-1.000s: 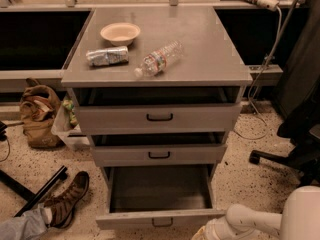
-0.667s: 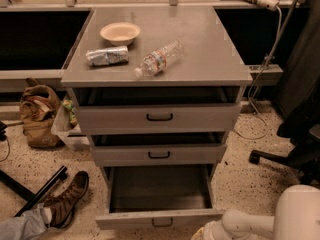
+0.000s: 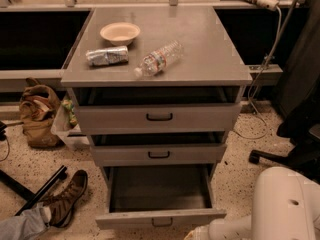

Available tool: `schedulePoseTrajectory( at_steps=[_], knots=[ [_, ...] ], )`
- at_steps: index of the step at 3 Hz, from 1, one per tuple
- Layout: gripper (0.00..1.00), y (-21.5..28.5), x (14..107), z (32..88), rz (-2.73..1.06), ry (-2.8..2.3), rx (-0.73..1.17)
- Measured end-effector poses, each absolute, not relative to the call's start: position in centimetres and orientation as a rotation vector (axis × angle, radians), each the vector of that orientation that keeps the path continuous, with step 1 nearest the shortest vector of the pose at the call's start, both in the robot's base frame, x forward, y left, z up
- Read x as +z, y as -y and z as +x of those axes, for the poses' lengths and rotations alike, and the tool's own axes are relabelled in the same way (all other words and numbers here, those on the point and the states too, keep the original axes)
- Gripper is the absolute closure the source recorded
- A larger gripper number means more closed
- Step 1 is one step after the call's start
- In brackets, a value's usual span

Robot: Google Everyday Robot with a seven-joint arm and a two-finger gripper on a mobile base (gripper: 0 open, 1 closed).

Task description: Close bottom drawer

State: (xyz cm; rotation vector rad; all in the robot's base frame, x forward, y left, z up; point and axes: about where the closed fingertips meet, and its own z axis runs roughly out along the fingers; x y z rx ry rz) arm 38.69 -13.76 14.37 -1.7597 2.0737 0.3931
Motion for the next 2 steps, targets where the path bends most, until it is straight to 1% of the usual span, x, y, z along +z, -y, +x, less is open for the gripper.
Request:
schedulePoseTrajectory(
  at_steps=[1,2],
  knots=[
    [1.0,12.8,13.3,39.3,-1.833,-2.061,0.303],
    [1.0,11.7,13.3,40.2,-1.857,-2.03,0.285]
  ],
)
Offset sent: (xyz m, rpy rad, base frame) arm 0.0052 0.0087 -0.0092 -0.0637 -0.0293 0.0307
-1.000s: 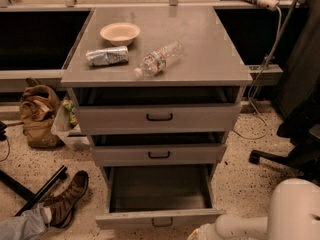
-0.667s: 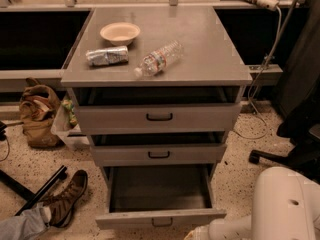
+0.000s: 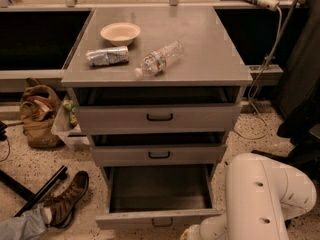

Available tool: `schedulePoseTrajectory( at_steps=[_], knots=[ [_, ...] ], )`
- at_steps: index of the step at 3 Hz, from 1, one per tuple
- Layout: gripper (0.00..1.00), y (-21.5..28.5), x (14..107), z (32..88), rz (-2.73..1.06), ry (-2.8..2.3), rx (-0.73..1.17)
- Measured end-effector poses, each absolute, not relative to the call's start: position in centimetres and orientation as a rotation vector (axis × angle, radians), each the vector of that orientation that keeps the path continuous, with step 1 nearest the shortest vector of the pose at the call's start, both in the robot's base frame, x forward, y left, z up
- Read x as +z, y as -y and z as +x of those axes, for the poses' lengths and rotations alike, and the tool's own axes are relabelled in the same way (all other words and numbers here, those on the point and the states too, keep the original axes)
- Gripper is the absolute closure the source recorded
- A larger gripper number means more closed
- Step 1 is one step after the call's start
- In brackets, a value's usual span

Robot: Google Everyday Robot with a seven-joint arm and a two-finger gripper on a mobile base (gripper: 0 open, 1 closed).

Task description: Close bottom drawer

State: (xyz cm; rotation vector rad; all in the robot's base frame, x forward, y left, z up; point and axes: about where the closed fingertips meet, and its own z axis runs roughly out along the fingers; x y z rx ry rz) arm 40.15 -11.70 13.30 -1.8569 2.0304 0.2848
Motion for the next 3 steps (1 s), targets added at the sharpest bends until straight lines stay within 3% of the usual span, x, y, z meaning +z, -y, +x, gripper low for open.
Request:
schedulePoseTrajectory(
  at_steps=[3],
  knots=[
    [1.0,12.2,10.4,44.6,-1.419,-2.072,0.509]
  ],
)
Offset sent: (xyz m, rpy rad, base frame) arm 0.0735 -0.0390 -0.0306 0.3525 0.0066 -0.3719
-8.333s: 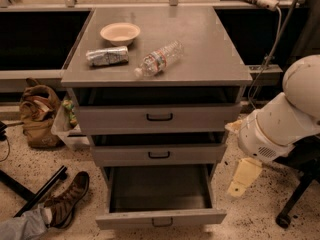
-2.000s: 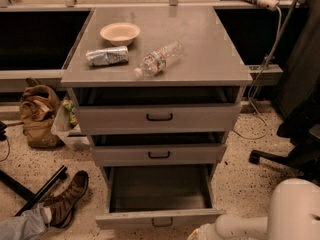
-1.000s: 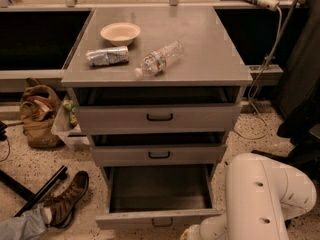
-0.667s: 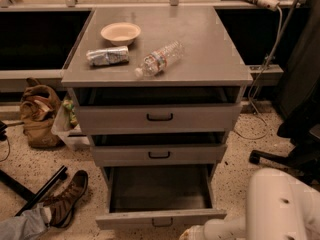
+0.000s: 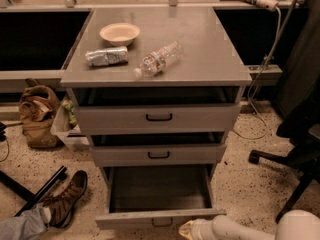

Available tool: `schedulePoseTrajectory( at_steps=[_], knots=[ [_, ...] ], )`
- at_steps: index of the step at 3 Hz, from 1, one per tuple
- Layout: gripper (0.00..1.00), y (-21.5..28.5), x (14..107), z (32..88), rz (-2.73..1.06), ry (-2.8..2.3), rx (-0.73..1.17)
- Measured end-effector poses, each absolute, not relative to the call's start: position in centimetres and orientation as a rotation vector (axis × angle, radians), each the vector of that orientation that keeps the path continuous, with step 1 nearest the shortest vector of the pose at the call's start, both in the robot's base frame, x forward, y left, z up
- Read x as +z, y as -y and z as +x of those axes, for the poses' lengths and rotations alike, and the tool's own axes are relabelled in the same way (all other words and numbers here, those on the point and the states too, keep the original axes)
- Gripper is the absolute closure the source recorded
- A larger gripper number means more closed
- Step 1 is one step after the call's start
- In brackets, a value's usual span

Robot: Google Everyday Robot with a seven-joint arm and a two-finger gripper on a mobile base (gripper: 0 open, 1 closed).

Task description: Close bottom drawer

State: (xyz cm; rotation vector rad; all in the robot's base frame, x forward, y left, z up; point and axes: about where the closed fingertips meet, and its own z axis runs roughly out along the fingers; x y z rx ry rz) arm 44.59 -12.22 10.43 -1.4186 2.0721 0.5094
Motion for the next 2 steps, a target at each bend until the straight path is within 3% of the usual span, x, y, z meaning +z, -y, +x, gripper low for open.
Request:
schedulePoseTrajectory(
  at_steps=[2],
  knots=[
    [1.0,11.2,11.8,48.6,-1.353,-2.005,0.429]
  ],
)
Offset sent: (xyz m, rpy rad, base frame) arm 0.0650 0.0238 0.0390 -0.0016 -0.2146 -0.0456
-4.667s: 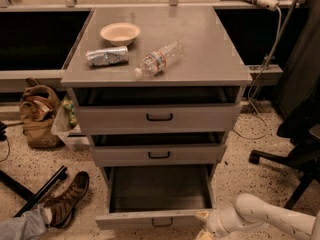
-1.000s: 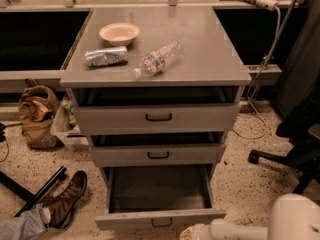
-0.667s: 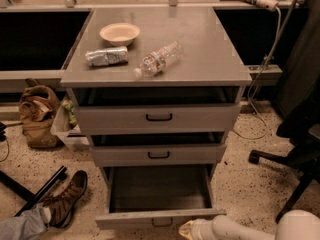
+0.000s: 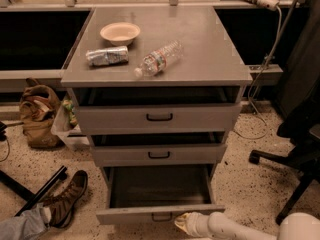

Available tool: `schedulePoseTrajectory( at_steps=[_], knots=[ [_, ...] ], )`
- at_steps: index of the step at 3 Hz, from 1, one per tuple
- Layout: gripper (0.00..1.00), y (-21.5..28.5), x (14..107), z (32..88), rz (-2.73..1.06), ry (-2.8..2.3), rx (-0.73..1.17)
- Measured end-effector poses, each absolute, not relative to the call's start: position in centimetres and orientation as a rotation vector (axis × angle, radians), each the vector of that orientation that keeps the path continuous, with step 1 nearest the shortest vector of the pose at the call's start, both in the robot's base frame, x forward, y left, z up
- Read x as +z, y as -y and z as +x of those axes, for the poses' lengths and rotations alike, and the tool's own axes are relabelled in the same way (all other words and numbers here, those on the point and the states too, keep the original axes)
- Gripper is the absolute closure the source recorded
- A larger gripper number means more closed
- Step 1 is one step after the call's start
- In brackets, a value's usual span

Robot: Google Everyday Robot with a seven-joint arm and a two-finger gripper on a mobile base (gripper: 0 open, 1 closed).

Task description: Close bottom drawer

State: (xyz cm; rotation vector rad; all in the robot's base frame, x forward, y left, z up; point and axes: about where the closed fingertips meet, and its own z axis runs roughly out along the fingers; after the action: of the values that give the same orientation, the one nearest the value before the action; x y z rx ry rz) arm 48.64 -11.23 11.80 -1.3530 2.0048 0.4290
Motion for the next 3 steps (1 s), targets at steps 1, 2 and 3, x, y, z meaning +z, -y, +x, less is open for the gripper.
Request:
schedulePoseTrajectory(
  at_steps=[1,2,3],
  knots=[
    [1.0,9.6,13.9,50.7,-1.367,-1.946,0.358],
    [1.0,9.6,13.9,50.7,-1.367,-1.946,0.358],
    [1.0,9.1,14.1,53.4,-1.355,-1.941,0.333]
  ],
)
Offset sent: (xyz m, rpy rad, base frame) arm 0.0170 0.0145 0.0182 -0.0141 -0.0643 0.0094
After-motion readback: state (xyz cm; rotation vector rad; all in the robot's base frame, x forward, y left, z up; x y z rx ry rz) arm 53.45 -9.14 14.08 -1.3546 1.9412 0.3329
